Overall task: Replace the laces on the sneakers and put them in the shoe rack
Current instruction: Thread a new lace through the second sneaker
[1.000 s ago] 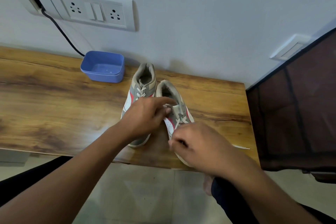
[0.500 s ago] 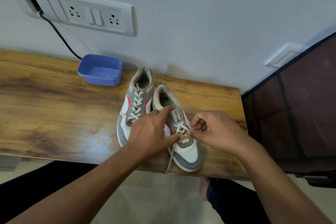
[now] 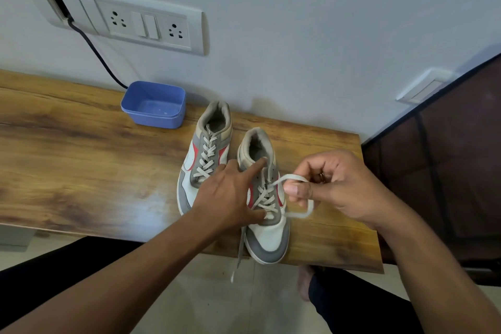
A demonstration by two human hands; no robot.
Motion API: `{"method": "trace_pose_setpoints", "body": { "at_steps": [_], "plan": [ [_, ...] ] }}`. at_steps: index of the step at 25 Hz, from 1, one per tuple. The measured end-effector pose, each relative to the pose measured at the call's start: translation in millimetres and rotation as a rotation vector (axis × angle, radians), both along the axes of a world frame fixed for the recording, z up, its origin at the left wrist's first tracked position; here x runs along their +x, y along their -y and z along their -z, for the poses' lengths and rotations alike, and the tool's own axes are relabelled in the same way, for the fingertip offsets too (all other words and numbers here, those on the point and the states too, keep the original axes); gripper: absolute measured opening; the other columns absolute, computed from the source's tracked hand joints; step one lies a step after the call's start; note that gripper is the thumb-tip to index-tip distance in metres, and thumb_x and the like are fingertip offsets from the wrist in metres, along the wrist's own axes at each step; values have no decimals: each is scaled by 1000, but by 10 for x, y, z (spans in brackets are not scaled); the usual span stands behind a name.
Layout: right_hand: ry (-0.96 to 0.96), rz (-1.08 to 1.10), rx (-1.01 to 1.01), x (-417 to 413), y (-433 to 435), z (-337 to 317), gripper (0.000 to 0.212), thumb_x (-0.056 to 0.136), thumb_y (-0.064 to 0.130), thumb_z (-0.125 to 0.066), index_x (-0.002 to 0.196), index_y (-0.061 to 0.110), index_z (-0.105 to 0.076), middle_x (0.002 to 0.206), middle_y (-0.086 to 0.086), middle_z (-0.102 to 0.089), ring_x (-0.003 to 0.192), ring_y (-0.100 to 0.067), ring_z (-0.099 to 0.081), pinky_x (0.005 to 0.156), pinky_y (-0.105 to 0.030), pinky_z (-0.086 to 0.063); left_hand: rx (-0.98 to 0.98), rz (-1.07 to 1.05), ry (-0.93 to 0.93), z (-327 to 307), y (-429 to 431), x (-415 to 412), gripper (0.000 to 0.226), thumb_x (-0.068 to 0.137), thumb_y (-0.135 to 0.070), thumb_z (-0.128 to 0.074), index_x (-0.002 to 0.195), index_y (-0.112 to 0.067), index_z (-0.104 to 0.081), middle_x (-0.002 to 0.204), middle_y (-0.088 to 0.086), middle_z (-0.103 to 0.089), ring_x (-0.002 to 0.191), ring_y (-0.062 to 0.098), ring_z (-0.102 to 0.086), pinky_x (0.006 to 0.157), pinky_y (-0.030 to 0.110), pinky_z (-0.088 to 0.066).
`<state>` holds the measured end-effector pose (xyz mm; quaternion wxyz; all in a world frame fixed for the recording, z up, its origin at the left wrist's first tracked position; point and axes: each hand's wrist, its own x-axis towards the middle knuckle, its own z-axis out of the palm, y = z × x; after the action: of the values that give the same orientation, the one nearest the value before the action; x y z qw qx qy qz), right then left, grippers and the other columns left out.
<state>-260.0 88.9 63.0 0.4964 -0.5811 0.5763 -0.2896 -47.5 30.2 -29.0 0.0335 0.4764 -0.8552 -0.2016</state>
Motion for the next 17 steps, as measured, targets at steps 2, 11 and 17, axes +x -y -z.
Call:
{"method": "trace_pose_setpoints", "body": {
  "at_steps": [2, 11, 17],
  "plan": [
    [-27, 5, 45, -24, -20, -6, 17, 87, 28, -81, 87, 11, -80, 71, -10, -74, 62, -20, -65, 63, -38, -53, 51, 22, -13, 4, 32, 21, 111, 69, -75, -74, 156, -50, -9, 124, 3, -52, 113, 22, -54, 87, 33, -49],
    [62, 26, 27, 205, 119, 16, 12, 98, 12, -71, 93, 3, -78, 67, -3, -71, 63, -14, -67, 66, -32, -58, 210, 244, -518, -436, 268, 163, 36, 79, -42, -84, 110, -30, -72, 103, -12, -63, 93, 6, -62, 73, 17, -49],
    [-78, 28, 109, 91, 198, 64, 10, 96, 16, -75, 92, 9, -81, 71, -4, -74, 64, -12, -65, 59, -26, -52, -37, 114, -250, -278, 462, 366, 18, 84, -25, -81, 101, -28, -80, 100, -8, -61, 87, 12, -57, 64, 20, -36]
  ]
}}
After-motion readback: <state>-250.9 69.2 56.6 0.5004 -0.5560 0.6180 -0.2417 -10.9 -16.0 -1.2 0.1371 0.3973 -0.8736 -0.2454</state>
